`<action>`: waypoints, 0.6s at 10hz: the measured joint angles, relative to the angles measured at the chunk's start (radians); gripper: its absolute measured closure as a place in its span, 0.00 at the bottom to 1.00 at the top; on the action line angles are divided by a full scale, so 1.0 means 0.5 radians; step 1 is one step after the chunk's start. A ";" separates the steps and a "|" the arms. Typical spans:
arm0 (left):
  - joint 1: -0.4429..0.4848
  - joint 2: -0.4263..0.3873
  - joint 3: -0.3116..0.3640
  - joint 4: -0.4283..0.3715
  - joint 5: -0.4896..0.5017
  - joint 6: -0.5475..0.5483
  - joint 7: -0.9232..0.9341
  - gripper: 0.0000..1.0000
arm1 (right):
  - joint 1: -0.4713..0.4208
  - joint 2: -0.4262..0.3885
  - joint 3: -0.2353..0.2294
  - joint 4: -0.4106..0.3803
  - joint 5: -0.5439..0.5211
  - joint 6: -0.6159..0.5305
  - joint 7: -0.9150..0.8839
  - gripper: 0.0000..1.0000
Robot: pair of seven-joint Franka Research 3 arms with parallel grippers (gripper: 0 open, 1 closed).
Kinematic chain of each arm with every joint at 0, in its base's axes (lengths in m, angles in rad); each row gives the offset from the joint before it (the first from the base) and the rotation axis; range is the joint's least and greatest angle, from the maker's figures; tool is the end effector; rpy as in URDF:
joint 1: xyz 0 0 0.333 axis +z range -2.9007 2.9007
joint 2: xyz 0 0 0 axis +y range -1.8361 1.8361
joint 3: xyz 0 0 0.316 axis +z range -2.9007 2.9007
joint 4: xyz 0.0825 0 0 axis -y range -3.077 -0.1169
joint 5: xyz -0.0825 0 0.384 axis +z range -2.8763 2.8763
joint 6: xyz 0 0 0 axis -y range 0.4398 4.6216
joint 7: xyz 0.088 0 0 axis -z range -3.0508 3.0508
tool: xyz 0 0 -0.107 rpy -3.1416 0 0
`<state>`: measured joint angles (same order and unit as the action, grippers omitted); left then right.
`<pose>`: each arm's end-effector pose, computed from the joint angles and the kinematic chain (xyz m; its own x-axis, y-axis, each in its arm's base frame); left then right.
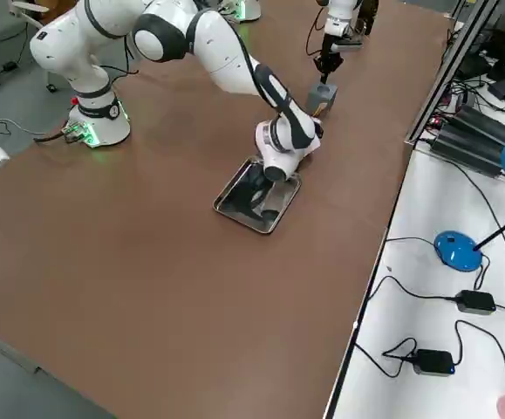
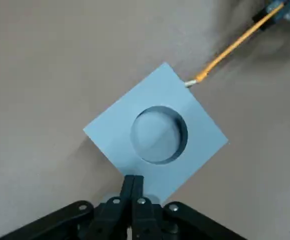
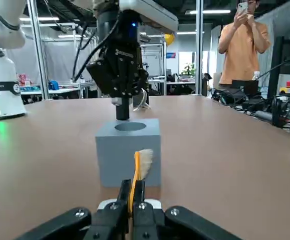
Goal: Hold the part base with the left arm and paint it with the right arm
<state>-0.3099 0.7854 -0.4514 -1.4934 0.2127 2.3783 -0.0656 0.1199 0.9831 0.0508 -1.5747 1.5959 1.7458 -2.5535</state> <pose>0.5724 -0.4549 0.2551 0.7673 -0.6185 0.1693 -0.6405 -0.7524 0.1537 0.6273 0.1954 0.0824 0.0003 0.0899 0.9959 0.9995 0.0304 -0.0031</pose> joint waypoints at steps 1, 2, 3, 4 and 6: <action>0.000 0.000 0.000 0.000 0.000 0.000 0.000 0.97 | 0.000 0.000 0.000 -0.025 0.000 -0.045 -0.026 0.96; 0.000 0.000 0.000 0.000 0.000 0.000 0.000 0.97 | 0.000 0.000 0.000 -0.046 0.000 -0.078 -0.050 0.96; 0.000 0.000 0.000 0.000 0.000 0.000 0.000 0.97 | 0.000 0.000 0.000 -0.064 0.000 -0.106 -0.064 0.96; 0.000 0.000 0.000 0.000 0.000 0.000 0.000 0.97 | 0.000 0.000 0.000 -0.080 0.000 -0.130 -0.073 0.96; 0.000 0.000 0.000 0.000 0.000 0.000 0.000 0.97 | 0.000 0.000 -0.002 -0.111 0.000 -0.178 -0.082 0.96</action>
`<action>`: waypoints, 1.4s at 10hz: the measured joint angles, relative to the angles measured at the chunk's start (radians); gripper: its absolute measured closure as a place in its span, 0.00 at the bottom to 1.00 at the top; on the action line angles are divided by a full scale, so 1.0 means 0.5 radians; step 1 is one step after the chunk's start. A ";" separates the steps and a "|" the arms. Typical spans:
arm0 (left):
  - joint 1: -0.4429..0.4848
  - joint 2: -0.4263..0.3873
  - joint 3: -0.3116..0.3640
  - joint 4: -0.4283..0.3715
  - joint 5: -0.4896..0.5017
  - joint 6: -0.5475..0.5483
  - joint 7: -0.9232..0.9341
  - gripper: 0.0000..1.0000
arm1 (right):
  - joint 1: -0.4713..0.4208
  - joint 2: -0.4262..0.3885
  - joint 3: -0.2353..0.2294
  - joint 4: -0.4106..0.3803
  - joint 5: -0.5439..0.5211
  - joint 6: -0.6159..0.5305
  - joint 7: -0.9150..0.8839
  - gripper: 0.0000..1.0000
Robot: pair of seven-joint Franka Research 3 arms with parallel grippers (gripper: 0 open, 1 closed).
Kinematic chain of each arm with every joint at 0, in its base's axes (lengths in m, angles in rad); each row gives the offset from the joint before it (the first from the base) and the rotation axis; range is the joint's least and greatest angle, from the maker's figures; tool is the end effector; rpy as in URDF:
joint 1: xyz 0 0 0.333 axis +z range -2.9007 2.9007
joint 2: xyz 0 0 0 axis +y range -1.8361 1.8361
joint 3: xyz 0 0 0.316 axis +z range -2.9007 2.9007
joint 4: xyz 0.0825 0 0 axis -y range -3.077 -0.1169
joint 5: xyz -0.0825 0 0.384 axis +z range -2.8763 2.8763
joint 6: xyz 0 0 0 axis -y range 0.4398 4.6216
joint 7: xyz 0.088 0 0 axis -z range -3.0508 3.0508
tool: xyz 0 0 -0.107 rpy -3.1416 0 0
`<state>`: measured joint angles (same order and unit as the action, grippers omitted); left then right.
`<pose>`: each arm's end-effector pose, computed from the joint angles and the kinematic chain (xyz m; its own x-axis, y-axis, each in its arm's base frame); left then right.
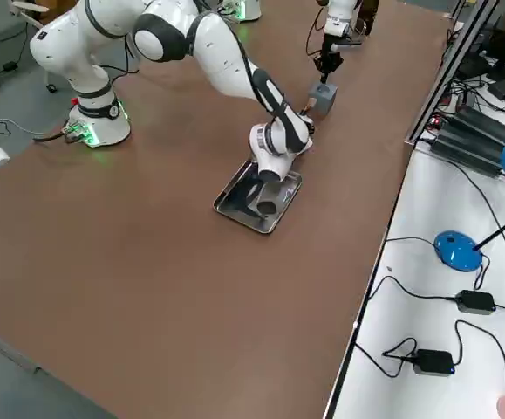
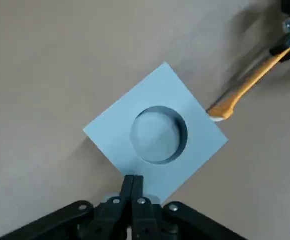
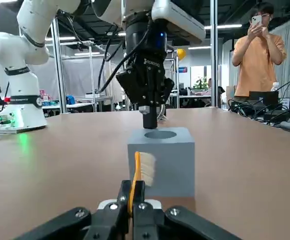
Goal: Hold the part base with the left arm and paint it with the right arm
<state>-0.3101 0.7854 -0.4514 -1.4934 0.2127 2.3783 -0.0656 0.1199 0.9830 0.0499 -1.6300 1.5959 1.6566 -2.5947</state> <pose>0.5723 -0.4550 0.2551 0.7672 -0.6187 0.1693 -0.6406 -0.7523 0.1537 0.6018 0.2006 0.0719 0.0178 0.0215 0.9996 0.9964 0.0822 -0.0195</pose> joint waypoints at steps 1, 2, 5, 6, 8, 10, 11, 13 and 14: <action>0.000 0.000 0.000 0.000 0.000 0.000 0.000 0.97 | 0.000 0.000 -0.001 -0.014 0.000 -0.028 -0.003 0.96; 0.000 0.000 0.000 0.000 0.000 0.000 0.000 0.97 | 0.000 0.000 -0.005 -0.024 -0.002 -0.049 -0.004 0.96; 0.000 0.000 0.000 0.000 0.000 0.000 0.000 0.97 | -0.004 -0.006 -0.043 -0.032 -0.020 -0.074 -0.004 0.96; 0.000 0.000 0.000 0.000 0.000 0.000 0.000 0.97 | -0.004 -0.016 -0.070 -0.032 -0.024 -0.074 -0.004 0.96; 0.000 0.000 0.000 0.000 0.000 0.000 0.000 0.97 | -0.004 -0.028 -0.088 -0.032 -0.026 -0.065 -0.004 0.96; 0.000 0.000 0.000 0.000 0.000 0.000 0.000 0.97 | 0.010 -0.032 -0.085 -0.030 -0.026 -0.008 -0.004 0.96; 0.000 0.000 0.000 0.000 0.000 0.000 0.000 0.97 | 0.021 -0.032 -0.081 -0.027 -0.026 0.016 -0.004 0.96; 0.000 0.000 0.000 0.000 0.000 0.000 0.000 0.97 | 0.026 -0.033 -0.077 -0.014 -0.025 0.040 0.002 0.96; 0.000 0.000 0.000 0.000 0.000 0.000 0.000 0.97 | 0.027 -0.033 -0.075 0.004 -0.024 0.049 0.026 0.96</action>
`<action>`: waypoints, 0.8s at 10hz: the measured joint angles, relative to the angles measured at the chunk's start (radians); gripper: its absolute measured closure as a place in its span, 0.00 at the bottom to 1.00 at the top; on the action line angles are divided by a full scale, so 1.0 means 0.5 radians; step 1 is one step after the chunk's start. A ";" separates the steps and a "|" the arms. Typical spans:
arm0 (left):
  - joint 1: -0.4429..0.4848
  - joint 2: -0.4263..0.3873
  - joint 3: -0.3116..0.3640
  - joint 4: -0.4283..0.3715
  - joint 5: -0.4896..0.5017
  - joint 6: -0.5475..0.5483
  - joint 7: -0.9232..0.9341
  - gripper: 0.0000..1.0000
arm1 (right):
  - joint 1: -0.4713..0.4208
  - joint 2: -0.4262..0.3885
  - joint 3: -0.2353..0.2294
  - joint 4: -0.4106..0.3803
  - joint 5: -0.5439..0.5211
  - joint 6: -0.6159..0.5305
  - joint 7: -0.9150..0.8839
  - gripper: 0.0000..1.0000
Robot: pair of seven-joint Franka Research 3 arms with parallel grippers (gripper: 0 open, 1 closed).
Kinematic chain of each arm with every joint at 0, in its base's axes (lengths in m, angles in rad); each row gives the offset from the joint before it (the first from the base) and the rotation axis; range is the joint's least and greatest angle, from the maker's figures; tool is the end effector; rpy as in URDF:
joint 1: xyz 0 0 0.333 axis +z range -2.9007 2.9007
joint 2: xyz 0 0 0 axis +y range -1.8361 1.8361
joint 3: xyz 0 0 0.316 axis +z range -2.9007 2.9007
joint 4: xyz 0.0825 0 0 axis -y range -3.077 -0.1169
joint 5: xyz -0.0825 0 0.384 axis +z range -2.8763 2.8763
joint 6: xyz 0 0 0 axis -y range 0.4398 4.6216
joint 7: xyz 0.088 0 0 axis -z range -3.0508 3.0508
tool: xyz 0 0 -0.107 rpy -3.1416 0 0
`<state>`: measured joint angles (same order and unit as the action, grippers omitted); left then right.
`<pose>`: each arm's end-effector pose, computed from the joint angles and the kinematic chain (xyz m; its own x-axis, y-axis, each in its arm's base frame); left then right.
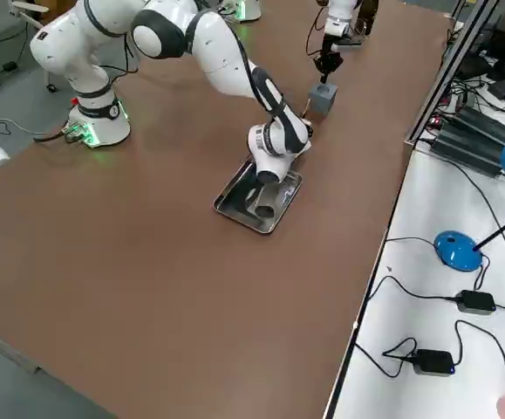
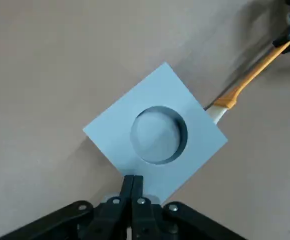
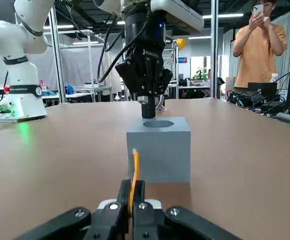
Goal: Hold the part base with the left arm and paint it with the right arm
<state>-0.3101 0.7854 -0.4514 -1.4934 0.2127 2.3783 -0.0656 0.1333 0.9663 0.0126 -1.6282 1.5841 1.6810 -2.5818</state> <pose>0.5723 -0.4550 0.2551 0.7672 -0.6187 0.1693 -0.6406 -0.7523 0.1537 0.6097 0.1865 0.0766 0.0056 0.0773 0.9970 0.9974 0.0708 -0.0111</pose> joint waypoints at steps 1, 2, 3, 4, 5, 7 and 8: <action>0.000 0.000 0.000 0.000 0.000 0.000 0.000 0.97 | 0.000 -0.002 0.002 0.026 0.000 0.005 0.042 0.96; 0.000 0.000 0.000 0.000 0.000 0.000 0.000 0.97 | 0.001 -0.005 0.003 0.052 0.000 0.015 0.077 0.96; 0.000 0.000 0.000 0.000 0.000 0.000 0.000 0.97 | 0.001 -0.009 0.004 0.072 0.000 0.041 0.114 0.96; 0.000 0.000 0.000 0.000 0.000 0.000 0.000 0.97 | 0.002 -0.011 0.006 0.089 0.001 0.088 0.140 0.96; 0.000 0.000 0.000 0.000 0.000 0.000 0.000 0.97 | 0.002 -0.011 0.008 0.110 0.002 0.143 0.163 0.96; 0.000 0.000 0.000 0.000 0.000 0.000 0.000 0.97 | 0.003 -0.012 0.013 0.165 0.002 0.197 0.245 0.96; 0.000 0.000 0.000 0.000 0.000 0.000 0.000 0.97 | 0.004 -0.013 0.015 0.188 0.002 0.207 0.298 0.96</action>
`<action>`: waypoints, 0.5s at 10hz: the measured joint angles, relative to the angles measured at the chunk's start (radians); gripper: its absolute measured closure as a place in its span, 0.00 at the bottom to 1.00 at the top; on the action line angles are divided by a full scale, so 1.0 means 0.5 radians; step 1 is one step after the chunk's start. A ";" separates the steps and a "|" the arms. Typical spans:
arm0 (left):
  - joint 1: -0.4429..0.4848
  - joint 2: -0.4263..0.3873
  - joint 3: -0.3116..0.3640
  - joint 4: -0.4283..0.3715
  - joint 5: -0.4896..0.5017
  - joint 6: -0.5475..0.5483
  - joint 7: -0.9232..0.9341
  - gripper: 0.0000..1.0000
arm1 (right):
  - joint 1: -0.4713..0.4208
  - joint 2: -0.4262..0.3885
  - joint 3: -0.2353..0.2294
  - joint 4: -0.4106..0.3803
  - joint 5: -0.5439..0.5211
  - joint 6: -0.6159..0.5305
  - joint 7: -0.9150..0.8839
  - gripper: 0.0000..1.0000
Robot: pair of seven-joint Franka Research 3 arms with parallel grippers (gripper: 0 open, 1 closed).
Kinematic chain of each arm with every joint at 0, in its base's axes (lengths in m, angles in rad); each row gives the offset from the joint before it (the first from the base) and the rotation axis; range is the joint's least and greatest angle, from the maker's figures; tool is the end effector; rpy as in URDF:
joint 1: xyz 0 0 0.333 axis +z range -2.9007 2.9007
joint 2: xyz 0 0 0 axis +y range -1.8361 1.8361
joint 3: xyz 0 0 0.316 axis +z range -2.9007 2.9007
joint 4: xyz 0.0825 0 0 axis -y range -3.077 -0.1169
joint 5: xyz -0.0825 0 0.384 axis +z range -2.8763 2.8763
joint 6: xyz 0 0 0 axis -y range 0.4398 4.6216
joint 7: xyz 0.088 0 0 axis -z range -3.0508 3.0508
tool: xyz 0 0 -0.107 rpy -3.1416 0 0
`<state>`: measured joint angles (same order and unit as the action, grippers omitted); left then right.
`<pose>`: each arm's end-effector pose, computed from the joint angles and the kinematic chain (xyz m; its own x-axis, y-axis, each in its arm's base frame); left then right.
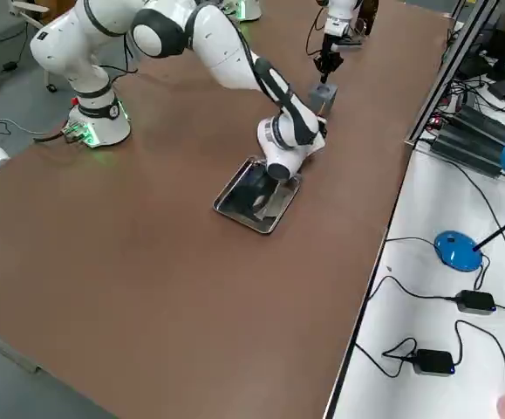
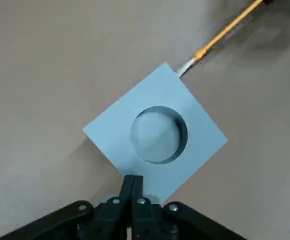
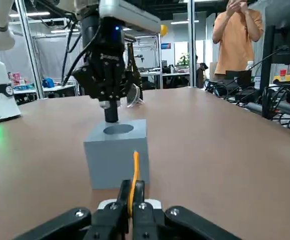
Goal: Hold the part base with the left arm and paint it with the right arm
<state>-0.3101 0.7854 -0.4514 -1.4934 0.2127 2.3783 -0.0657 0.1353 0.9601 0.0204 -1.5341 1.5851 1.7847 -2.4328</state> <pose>0.5723 -0.4550 0.2551 0.7672 -0.6186 0.1692 -0.6405 -0.7524 0.1537 0.6498 0.1869 0.1056 0.0529 0.1446 0.9881 0.9986 -0.0019 -0.0532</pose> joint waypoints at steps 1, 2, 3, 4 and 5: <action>0.000 0.000 0.000 0.000 0.000 0.000 0.000 0.97 | 0.001 0.000 0.004 0.020 0.001 0.013 0.050 0.96; 0.000 0.000 0.000 0.000 0.000 0.000 0.000 0.97 | 0.002 0.000 0.009 0.043 0.006 0.024 0.097 0.96; 0.000 0.000 0.000 0.000 0.000 0.000 0.000 0.97 | 0.003 -0.002 0.016 0.072 0.008 0.038 0.162 0.96; 0.000 0.000 0.000 0.000 0.000 0.000 0.000 0.97 | 0.004 -0.009 0.018 0.115 0.008 0.055 0.246 0.96; 0.000 0.000 0.000 0.000 0.000 0.000 0.000 0.97 | 0.004 -0.022 0.013 0.165 0.006 0.067 0.340 0.96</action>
<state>-0.3101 0.7854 -0.4514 -1.4934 0.2127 2.3783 -0.0657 0.1371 0.9491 0.0268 -1.4516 1.5882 1.8184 -2.2626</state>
